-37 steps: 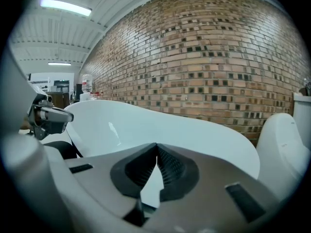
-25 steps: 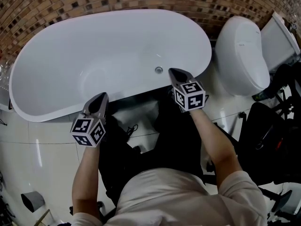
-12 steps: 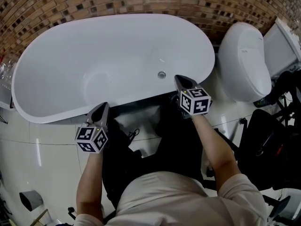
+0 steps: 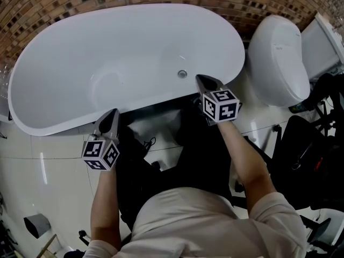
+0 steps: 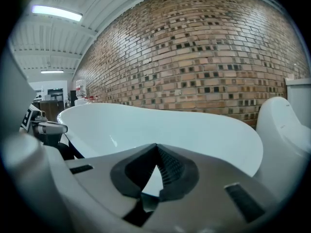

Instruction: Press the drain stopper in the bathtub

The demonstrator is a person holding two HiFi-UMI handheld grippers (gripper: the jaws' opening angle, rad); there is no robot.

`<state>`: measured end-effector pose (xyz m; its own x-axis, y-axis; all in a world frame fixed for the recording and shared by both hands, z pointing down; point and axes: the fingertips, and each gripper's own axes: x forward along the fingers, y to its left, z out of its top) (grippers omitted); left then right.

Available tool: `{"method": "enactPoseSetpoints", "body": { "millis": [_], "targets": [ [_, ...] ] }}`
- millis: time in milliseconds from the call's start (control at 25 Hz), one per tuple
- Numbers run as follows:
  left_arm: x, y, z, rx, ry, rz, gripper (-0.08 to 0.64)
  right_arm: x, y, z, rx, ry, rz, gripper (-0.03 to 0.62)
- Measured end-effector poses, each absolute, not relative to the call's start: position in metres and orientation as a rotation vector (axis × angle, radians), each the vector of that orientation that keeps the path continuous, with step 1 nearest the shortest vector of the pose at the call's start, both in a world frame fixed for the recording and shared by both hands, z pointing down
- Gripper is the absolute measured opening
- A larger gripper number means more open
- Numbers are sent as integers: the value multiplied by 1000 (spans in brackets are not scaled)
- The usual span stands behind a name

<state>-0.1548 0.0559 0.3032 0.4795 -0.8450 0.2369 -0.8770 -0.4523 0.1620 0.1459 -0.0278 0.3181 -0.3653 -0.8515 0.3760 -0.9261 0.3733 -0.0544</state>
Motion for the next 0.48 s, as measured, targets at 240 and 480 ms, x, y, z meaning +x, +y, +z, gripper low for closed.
{"method": "enactPoseSetpoints", "body": {
  "millis": [240, 480],
  "targets": [
    [-158, 56, 301, 2460, -1473, 140, 8, 144, -28, 321, 1538, -2371, 409, 17],
    [-153, 60, 308, 2464, -1470, 180, 8, 142, -25, 327, 1513, -2364, 417, 17]
  ]
}}
